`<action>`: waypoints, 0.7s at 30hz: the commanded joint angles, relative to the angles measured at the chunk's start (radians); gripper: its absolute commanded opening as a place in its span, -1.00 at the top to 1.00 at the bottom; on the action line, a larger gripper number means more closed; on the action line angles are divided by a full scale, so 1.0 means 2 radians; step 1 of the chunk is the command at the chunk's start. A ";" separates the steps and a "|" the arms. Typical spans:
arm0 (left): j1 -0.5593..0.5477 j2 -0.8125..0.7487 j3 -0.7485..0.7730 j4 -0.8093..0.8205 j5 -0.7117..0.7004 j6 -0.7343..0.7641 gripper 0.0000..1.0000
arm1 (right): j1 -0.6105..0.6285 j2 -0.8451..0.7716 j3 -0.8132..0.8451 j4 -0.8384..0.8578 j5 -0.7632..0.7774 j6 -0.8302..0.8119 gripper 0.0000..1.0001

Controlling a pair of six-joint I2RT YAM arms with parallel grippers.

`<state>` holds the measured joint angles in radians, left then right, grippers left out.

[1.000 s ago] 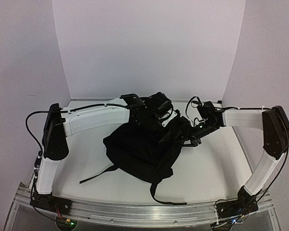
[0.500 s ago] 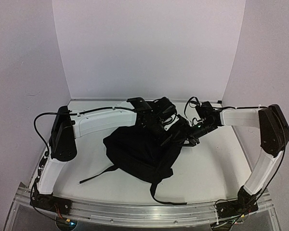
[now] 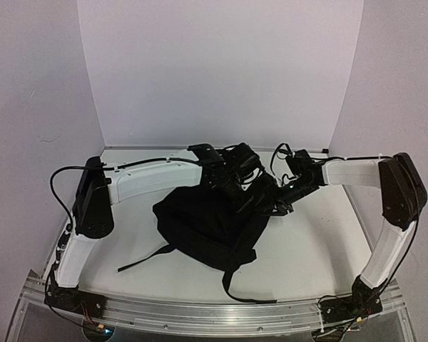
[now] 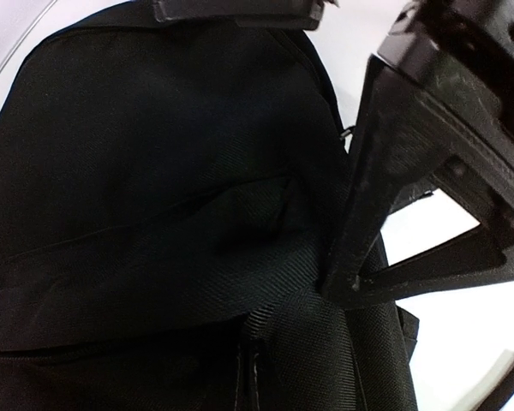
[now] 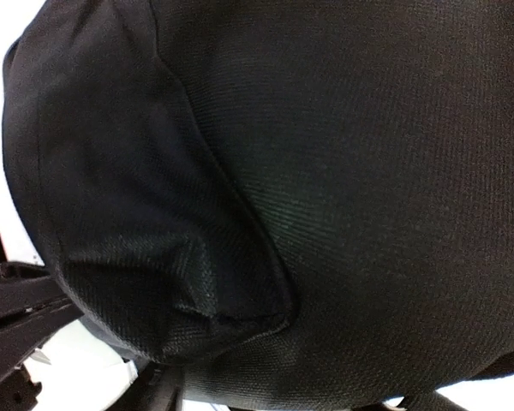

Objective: Pack the student bag
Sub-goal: Zip the student bag at the center of the board.

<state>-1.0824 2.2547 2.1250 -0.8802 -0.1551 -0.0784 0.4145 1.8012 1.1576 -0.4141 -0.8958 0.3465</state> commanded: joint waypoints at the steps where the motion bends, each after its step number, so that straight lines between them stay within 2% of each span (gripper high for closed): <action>1: 0.012 -0.042 -0.014 0.026 -0.020 -0.022 1.00 | 0.003 0.009 0.017 0.015 0.033 -0.005 0.30; 5: 0.028 -0.070 -0.044 0.041 -0.026 -0.042 0.99 | 0.002 -0.001 0.011 0.013 0.049 -0.012 0.93; 6: 0.032 -0.078 -0.051 0.045 -0.026 -0.048 1.00 | 0.002 -0.004 0.010 0.012 0.057 -0.014 0.99; 11: 0.063 -0.120 -0.091 0.052 -0.026 -0.070 1.00 | -0.001 -0.023 0.000 -0.004 0.101 -0.029 1.00; 21: 0.131 -0.185 -0.183 0.077 -0.011 -0.087 1.00 | -0.029 -0.034 -0.014 -0.046 0.134 -0.072 1.00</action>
<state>-0.8798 1.9818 1.8077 -0.7635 -0.1454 -0.2219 0.4139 1.7743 1.1572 -0.4300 -0.7734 0.2691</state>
